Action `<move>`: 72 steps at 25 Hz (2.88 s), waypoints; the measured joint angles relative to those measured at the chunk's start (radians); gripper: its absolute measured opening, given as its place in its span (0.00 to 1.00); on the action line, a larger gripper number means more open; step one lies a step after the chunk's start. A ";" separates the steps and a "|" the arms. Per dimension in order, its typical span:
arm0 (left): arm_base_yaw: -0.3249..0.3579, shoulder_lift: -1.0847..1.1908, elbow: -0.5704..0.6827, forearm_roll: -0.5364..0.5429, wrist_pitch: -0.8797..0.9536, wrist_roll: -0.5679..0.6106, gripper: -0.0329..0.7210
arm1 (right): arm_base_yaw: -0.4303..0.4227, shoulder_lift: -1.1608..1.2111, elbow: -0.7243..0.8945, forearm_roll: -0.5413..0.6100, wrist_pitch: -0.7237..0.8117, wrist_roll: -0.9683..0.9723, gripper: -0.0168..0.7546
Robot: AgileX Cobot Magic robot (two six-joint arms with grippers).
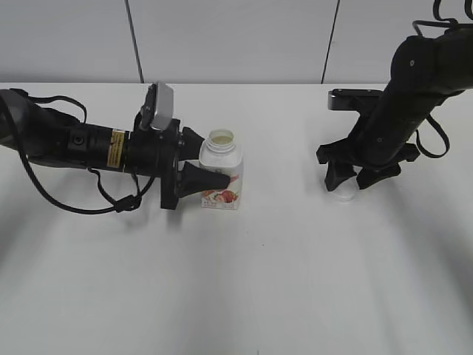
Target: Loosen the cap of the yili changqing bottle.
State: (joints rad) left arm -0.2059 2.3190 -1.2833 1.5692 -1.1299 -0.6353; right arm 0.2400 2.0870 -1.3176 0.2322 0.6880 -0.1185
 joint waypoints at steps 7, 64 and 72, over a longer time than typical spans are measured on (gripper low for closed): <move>0.002 0.000 0.000 0.045 -0.035 -0.008 0.67 | 0.000 0.000 0.000 0.033 0.004 -0.028 0.68; 0.255 -0.429 0.001 -1.024 1.692 0.231 0.75 | 0.000 -0.043 -0.431 -0.135 0.397 -0.050 0.68; 0.254 -0.550 -0.001 -1.306 1.776 0.665 0.75 | -0.050 -0.045 -0.464 -0.142 0.494 -0.050 0.68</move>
State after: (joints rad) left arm 0.0484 1.7690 -1.2842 0.2631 0.6463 0.0298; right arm 0.1903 2.0424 -1.7818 0.0899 1.1821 -0.1687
